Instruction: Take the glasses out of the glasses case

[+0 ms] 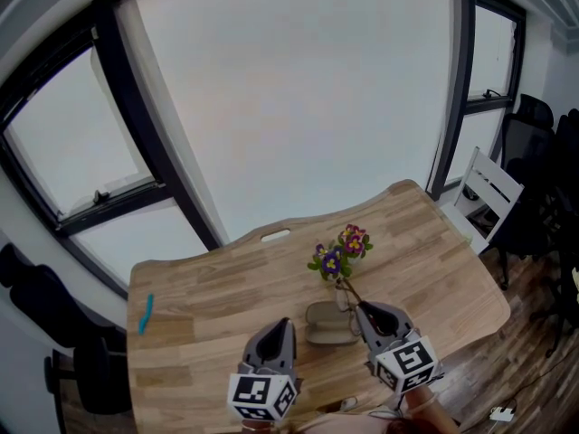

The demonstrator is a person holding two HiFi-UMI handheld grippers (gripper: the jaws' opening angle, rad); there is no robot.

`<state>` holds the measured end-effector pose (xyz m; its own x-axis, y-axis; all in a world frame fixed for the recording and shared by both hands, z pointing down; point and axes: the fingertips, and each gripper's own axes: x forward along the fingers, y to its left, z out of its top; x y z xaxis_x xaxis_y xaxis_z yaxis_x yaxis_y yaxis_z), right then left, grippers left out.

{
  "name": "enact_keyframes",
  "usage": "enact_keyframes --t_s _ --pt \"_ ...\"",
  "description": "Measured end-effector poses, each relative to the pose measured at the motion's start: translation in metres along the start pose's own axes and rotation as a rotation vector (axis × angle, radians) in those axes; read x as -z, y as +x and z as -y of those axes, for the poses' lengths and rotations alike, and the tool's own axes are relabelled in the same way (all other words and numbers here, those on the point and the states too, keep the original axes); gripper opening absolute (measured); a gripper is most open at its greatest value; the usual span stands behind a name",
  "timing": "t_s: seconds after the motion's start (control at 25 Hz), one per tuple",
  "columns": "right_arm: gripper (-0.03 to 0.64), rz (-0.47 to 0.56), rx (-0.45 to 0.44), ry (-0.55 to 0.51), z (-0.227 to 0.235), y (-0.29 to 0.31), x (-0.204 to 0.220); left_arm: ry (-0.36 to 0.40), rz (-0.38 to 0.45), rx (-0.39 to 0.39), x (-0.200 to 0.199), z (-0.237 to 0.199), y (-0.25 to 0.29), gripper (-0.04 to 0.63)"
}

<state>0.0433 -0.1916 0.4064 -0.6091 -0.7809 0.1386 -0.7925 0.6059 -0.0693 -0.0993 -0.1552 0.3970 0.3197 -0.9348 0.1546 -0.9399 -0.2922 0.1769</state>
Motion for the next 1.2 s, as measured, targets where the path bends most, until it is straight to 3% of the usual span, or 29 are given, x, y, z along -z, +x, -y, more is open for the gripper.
enact_keyframes --t_s 0.48,1.2 --pt "0.015 0.020 0.004 0.054 0.011 0.004 -0.003 -0.004 -0.007 -0.017 0.002 0.002 0.002 -0.003" --pt "0.015 0.041 0.000 0.043 0.016 0.006 -0.005 0.006 -0.012 -0.035 0.003 0.002 0.007 -0.003"
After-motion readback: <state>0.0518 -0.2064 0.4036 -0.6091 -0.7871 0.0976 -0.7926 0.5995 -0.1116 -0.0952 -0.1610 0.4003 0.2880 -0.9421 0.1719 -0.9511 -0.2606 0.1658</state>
